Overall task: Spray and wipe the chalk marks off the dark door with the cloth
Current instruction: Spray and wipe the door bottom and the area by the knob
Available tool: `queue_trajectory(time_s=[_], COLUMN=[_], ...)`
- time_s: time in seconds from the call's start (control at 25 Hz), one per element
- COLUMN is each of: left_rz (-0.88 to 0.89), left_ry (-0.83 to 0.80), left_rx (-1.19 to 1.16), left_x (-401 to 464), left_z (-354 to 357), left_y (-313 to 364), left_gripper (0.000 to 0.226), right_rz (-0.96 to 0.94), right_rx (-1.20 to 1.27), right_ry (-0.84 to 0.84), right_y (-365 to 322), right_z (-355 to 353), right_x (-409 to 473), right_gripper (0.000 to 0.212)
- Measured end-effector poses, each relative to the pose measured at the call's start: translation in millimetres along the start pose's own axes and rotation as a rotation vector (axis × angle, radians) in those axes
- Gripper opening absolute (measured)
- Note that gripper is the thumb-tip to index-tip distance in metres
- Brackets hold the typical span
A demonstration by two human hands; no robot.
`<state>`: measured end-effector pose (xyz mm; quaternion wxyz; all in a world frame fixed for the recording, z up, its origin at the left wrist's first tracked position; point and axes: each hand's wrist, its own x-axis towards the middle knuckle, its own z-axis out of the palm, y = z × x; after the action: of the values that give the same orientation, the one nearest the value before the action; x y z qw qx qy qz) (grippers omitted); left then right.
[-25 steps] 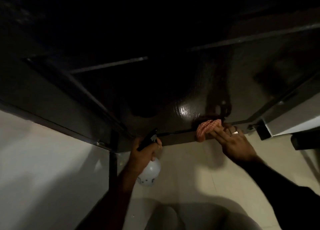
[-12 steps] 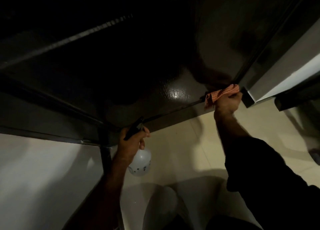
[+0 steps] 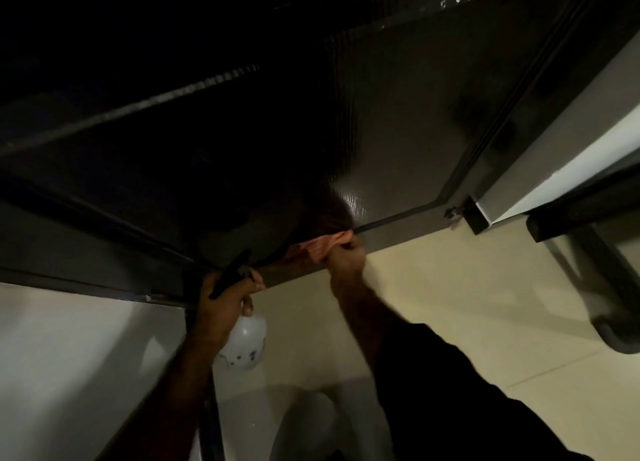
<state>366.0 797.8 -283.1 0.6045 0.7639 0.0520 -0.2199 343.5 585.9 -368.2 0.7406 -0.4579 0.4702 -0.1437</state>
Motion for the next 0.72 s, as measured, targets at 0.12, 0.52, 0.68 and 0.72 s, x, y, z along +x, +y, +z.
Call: queue_trajectory(time_s=[0.12, 0.52, 0.68, 0.72], left_rz=[-0.011, 0.026, 0.123, 0.137], left_ry=[-0.077, 0.011, 0.085, 0.101], left_rx=[0.043, 0.008, 0.031, 0.045], left_x=[7, 13, -16, -19], left_z=[42, 48, -39, -54], left_y=[9, 22, 22, 22], left_gripper=[0.021, 0.011, 0.006, 0.005], right_rz=[-0.162, -0.052, 0.202, 0.28], right_rx=[0.01, 0.023, 0.108, 0.107], right_ry=[0.18, 0.034, -0.339, -0.367], right_y=[-71, 12, 78, 74], right_z=[-97, -16, 97, 110], right_x=[78, 22, -42, -54], right_gripper=[0.03, 0.044, 0.04, 0.041])
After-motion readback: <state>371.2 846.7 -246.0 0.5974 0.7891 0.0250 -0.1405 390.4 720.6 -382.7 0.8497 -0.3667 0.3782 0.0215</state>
